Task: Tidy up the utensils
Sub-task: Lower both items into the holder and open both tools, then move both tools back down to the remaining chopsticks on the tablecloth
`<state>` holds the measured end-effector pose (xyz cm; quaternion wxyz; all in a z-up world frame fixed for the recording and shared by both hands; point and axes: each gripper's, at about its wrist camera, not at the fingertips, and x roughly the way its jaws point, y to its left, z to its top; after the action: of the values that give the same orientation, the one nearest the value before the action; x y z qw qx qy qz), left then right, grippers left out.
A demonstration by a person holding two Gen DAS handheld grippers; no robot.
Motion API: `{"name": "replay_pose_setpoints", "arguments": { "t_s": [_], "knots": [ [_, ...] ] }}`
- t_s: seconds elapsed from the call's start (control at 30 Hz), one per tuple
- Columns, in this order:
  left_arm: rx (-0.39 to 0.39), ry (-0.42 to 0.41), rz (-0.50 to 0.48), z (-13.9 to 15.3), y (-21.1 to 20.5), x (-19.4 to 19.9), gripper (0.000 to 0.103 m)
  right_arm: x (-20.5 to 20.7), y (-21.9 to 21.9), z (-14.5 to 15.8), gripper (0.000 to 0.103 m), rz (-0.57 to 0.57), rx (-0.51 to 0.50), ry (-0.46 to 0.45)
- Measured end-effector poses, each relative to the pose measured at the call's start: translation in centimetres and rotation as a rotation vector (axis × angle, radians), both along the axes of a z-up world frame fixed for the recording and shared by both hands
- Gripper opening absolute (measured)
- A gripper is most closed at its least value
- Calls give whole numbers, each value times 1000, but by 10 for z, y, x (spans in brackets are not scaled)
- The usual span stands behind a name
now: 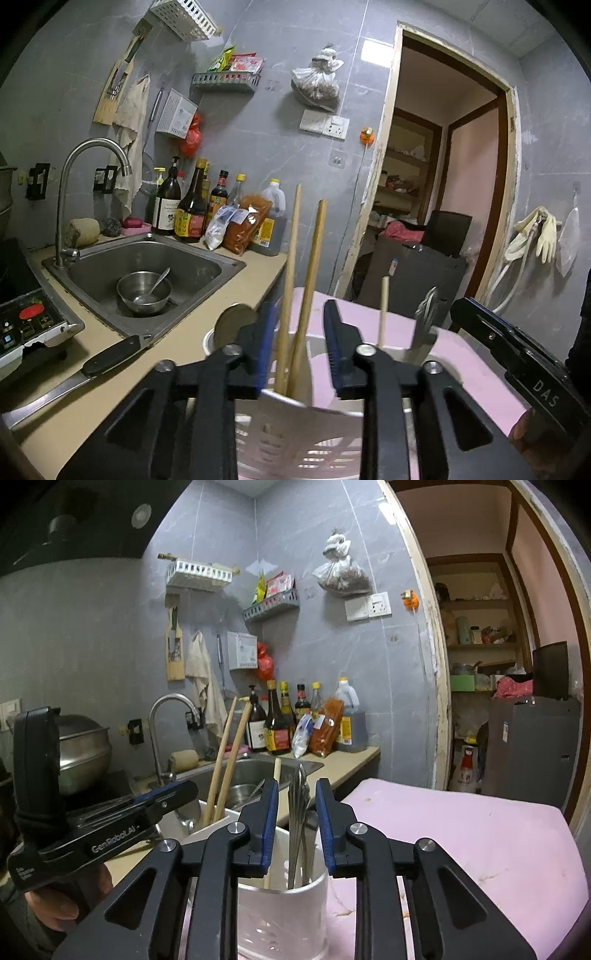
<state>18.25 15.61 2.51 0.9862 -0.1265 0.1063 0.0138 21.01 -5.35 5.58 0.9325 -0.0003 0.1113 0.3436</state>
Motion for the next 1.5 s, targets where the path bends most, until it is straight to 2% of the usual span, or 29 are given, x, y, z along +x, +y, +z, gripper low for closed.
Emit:
{"name": "replay_pose_setpoints", "arguments": {
  "t_s": [0.07,0.13,0.2,0.23,0.3,0.33,0.4,0.47,0.53,0.6,0.77,1.0,1.17,1.5],
  "knots": [
    [2,-6,-6,6,-4,-3,26,-2,-6,4,23,-11,10,-12],
    [6,-12,-12,11,-9,-6,32,-5,-13,8,33,-29,23,-24],
    [7,-24,-24,16,-15,-10,41,-8,-24,13,53,-48,40,-39],
    [9,-28,-28,19,-18,-11,43,-9,-28,15,56,-55,44,-44],
    [14,-41,-39,24,-26,-15,54,-13,-40,20,72,-78,52,-57],
    [13,-50,-43,27,-29,-17,58,-15,-48,22,75,-93,55,-67],
    [5,-69,-55,31,-36,-21,74,-19,-60,26,84,-115,59,-80],
    [-8,-84,-72,36,-42,-24,85,-22,-73,29,92,-134,62,-88],
    [-17,-98,-92,39,-49,-27,91,-27,-89,32,103,-160,67,-100],
    [-22,-106,-110,41,-57,-29,96,-32,-102,33,103,-187,68,-113],
    [-10,-106,-167,43,-82,-32,98,-43,-135,36,103,-249,78,-129],
    [51,-80,-244,33,-126,-31,100,-59,-172,39,103,-313,51,-161],
    [75,2,-308,19,-149,-19,100,-60,-187,34,103,-335,9,-152],
    [115,159,-371,-7,-178,3,100,-44,-212,5,103,-384,-75,-44]
  ]
}}
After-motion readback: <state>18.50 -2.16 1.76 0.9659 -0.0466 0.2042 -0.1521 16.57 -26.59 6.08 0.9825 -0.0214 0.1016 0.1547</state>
